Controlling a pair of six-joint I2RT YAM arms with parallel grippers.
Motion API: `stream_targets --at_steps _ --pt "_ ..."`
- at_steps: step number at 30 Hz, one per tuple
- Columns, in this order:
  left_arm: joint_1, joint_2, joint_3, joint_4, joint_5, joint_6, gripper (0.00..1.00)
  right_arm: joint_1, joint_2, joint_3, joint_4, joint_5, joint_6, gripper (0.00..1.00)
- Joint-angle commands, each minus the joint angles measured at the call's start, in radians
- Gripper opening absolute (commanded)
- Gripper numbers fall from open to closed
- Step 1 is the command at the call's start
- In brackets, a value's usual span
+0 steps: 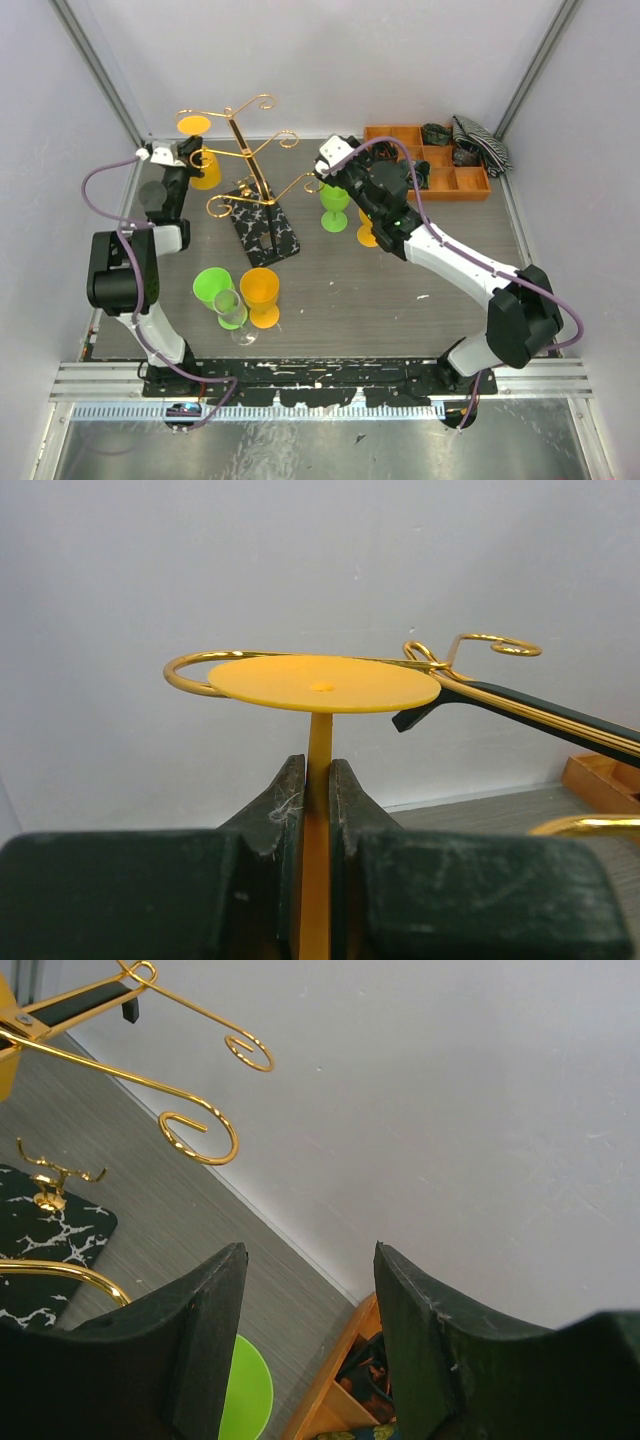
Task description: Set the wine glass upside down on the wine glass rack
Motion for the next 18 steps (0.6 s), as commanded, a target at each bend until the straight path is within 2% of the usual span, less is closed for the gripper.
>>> stream_targets --at_steps 1,18 --pt "-0.009 0.037 0.059 0.06 0.006 0.017 0.0 -0.003 0.006 0.058 0.025 0.014 -0.01 0.59" --pt "0.014 0.143 0.159 0.059 0.013 -0.028 0.0 -0.002 0.025 0.064 0.023 0.036 -0.019 0.6"
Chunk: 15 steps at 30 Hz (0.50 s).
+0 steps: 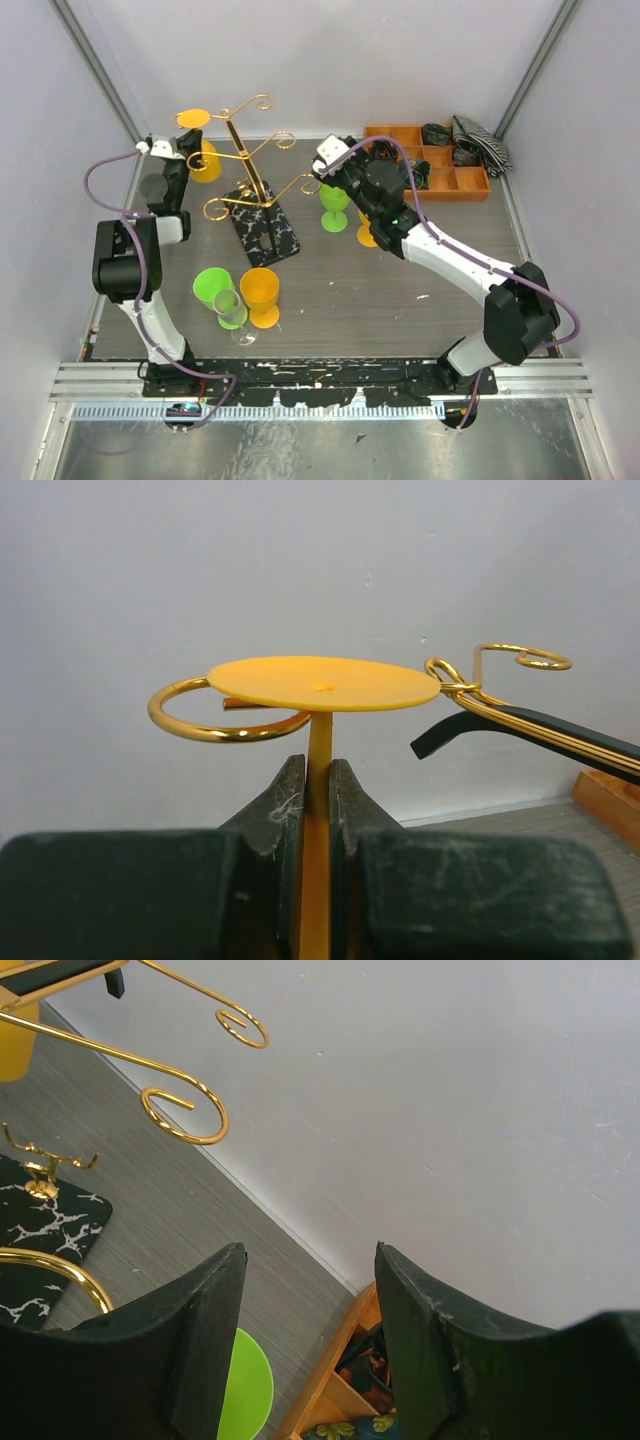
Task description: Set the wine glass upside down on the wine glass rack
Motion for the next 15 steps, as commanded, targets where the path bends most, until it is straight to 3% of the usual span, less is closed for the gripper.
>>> stream_targets --at_steps 1,15 --pt "0.009 0.036 0.051 0.04 -0.008 -0.006 0.0 -0.002 0.002 0.052 0.042 0.019 -0.012 0.6" --pt "0.086 0.001 0.027 0.034 -0.087 0.014 0.0 -0.002 0.024 0.059 0.037 0.01 -0.012 0.6"
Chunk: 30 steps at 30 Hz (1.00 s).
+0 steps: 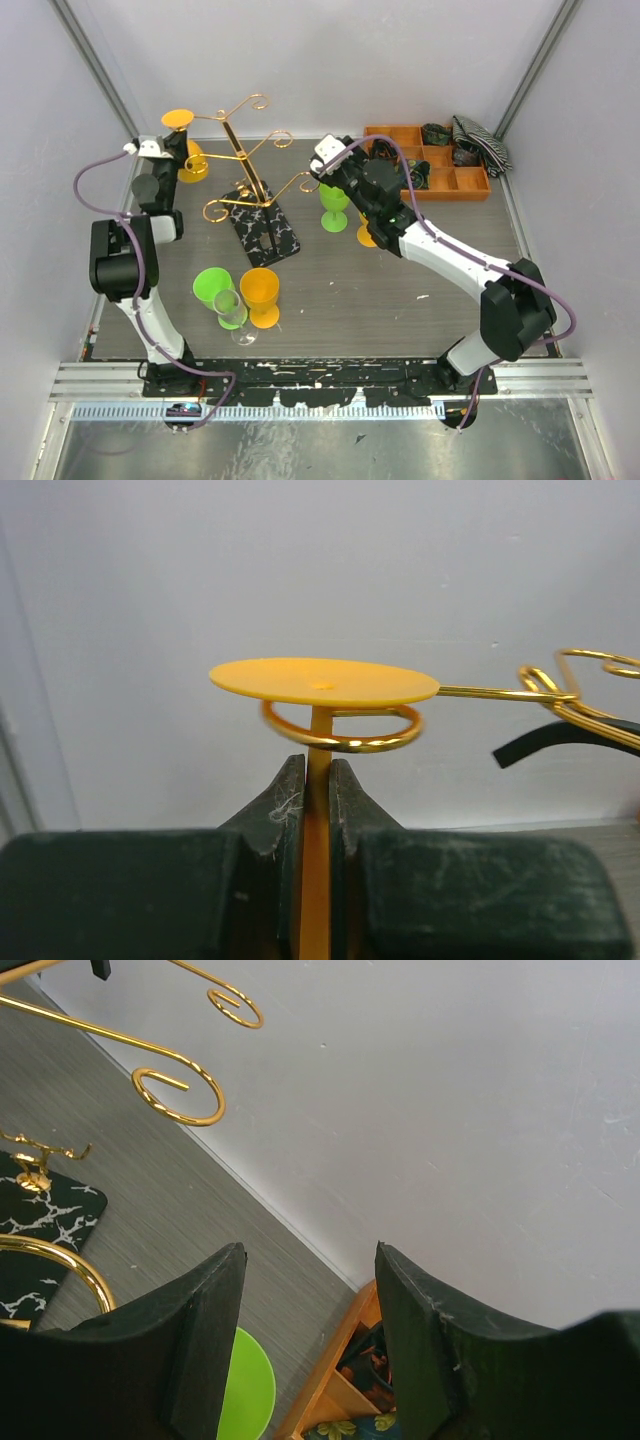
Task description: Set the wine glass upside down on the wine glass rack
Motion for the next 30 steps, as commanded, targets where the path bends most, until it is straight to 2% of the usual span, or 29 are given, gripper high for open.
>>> stream_targets --at_steps 1,8,16,23,25,28,30 --pt "0.034 -0.03 0.0 0.037 -0.049 0.023 0.0 -0.002 0.002 0.045 0.037 0.001 -0.007 0.6" --pt "0.046 -0.064 -0.044 0.045 -0.039 0.03 0.0 -0.002 0.008 0.047 0.035 -0.004 -0.007 0.6" --pt "0.043 -0.13 -0.1 0.045 0.071 0.044 0.0 -0.002 0.006 0.035 0.032 0.001 0.008 0.6" --pt "0.03 -0.107 -0.106 0.045 0.155 0.012 0.01 -0.003 0.005 0.033 0.029 -0.003 0.024 0.61" --pt "0.027 -0.1 -0.106 0.045 0.154 -0.005 0.13 -0.002 0.004 0.034 0.025 -0.003 0.027 0.61" --pt "0.027 -0.103 -0.118 0.045 0.135 -0.013 0.39 -0.003 -0.001 0.032 0.022 0.0 0.033 0.61" --pt "0.027 -0.111 -0.13 0.045 0.117 -0.009 0.53 -0.002 -0.005 0.029 0.022 0.003 0.035 0.61"
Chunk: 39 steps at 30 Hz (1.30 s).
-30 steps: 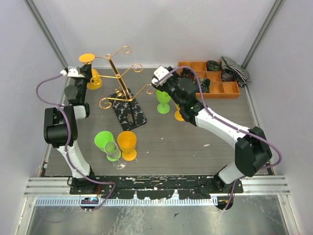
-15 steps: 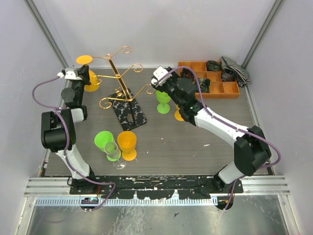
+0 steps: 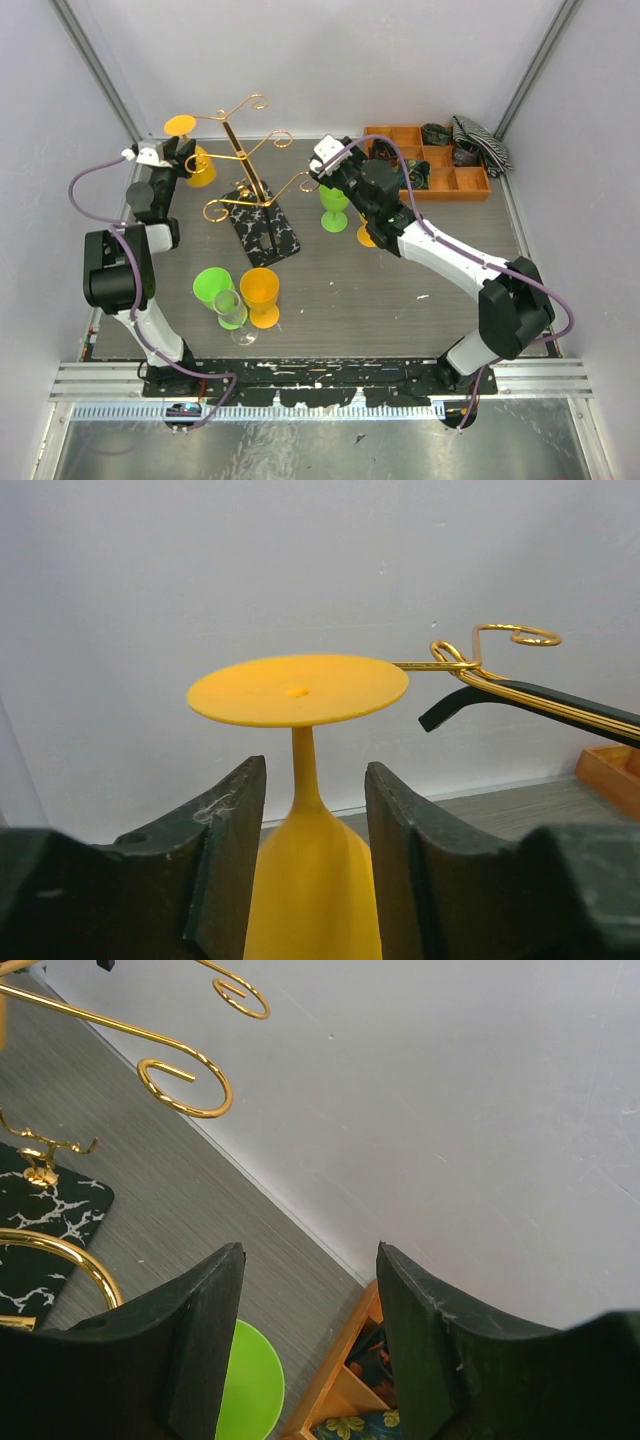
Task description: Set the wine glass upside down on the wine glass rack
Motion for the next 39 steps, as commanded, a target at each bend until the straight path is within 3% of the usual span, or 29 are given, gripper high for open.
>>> stream_targets --at_steps 1,7,15,19,24,33,39 --pt "-0.005 -0.014 -0.036 0.045 -0.008 -0.006 0.57 -0.002 -0.02 0.027 0.03 0.004 0.018 0.61" --pt "-0.004 -0.051 -0.094 0.042 -0.075 0.015 0.74 -0.002 -0.02 0.022 0.031 0.004 0.025 0.61" --pt "0.006 -0.152 -0.206 -0.015 -0.165 0.063 0.81 -0.002 -0.023 0.017 0.028 0.013 0.038 0.61" --pt "0.007 -0.269 -0.235 -0.174 -0.251 0.096 0.84 -0.003 -0.022 0.041 -0.001 0.029 0.091 0.62" --pt "0.006 -0.493 -0.24 -0.506 -0.329 0.188 0.84 -0.028 0.016 0.168 -0.163 0.059 0.23 0.64" --pt "0.006 -0.795 -0.219 -0.962 -0.364 0.244 0.84 -0.142 0.066 0.32 -0.34 0.083 0.441 0.66" --pt "-0.013 -0.863 -0.086 -1.18 -0.289 0.224 0.84 -0.251 0.127 0.462 -0.638 -0.029 0.643 0.65"
